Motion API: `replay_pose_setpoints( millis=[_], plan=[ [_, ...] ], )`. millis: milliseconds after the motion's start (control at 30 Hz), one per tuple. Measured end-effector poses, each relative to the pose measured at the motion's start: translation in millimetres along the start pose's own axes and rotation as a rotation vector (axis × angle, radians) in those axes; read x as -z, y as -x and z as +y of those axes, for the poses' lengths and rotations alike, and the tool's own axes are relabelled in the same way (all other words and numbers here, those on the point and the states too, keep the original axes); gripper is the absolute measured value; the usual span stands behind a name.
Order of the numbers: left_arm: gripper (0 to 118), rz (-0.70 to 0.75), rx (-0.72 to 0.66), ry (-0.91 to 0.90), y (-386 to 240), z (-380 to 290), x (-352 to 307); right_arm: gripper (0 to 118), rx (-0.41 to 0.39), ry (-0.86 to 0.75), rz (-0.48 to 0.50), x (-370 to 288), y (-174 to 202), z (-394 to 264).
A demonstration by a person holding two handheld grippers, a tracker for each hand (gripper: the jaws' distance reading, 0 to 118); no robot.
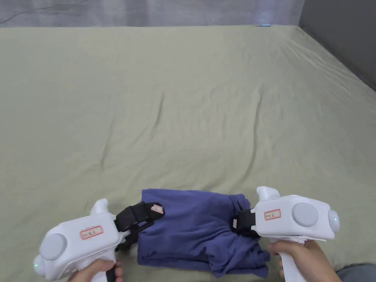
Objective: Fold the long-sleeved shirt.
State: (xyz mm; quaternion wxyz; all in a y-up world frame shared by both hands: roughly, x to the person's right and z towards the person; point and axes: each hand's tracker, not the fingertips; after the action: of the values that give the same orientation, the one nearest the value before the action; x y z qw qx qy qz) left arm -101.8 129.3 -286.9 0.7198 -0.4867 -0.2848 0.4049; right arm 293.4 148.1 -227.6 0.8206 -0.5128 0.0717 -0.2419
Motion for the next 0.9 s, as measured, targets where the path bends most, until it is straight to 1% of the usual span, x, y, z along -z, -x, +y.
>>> replay_pose_setpoints(
  millis=[67, 100, 133, 167, 200, 233, 267, 300, 367, 400, 467, 533, 567, 600, 633, 733, 900],
  plan=[
    [114, -0.053, -0.002, -0.008, 2, -1, 9, 2, 0.017, -0.005, 0.015, -1, -2, -2],
    [111, -0.061, 0.004, -0.014, 2, -2, 14, 2, 0.025, -0.008, 0.021, -1, -3, -3],
    [97, -0.063, 0.007, -0.016, 1, -3, 17, 2, 0.029, -0.01, 0.024, 0, -3, -3],
    [52, -0.063, 0.009, -0.017, 0, -3, 21, 2, 0.031, -0.011, 0.026, 0, -4, -4],
    [4, -0.036, 0.013, -0.017, -1, -5, 25, 2, 0.032, -0.01, 0.026, 0, -4, -4],
    [4, 0.053, 0.027, -0.002, -1, -7, 32, 2, 0.032, -0.009, 0.025, 0, -3, -3],
    [4, 0.072, 0.068, 0.02, -1, -9, 35, 2, 0.032, -0.006, 0.022, -1, -2, -2],
    [4, 0.038, 0.104, 0.024, -5, -9, 31, 2, 0.034, 0.001, 0.009, -3, 3, -1],
    [4, 0.039, 0.117, -0.03, -14, -6, 19, 2, 0.031, 0.005, -0.047, -11, 17, 3],
    [4, 0.033, 0.13, -0.078, -17, 0, 12, 2, -0.009, -0.023, -0.072, -17, 30, 5],
    [4, 0.003, 0.124, -0.094, -19, 16, -8, 2, -0.087, -0.114, -0.047, -28, 58, 13],
    [4, -0.009, 0.141, -0.117, -20, 30, -23, 2, -0.178, -0.184, -0.069, -34, 96, 25],
    [4, 0.013, 0.183, -0.142, -21, 39, -34, 2, -0.252, -0.223, -0.094, -36, 121, 32],
    [4, 0.034, 0.199, -0.156, -20, 52, -48, 2, -0.322, -0.256, -0.109, -34, 144, 37],
    [4, 0.036, 0.189, -0.161, -16, 62, -60, 2, -0.371, -0.281, -0.108, -30, 166, 42],
    [4, 0.04, 0.182, -0.22, 5, 97, -118, 2, -0.48, -0.334, -0.047, -5, 238, 55],
    [4, 0.156, 0.21, -0.308, 64, 157, -243, 2, -0.654, -0.345, 0.108, 70, 373, 53]
  ],
)
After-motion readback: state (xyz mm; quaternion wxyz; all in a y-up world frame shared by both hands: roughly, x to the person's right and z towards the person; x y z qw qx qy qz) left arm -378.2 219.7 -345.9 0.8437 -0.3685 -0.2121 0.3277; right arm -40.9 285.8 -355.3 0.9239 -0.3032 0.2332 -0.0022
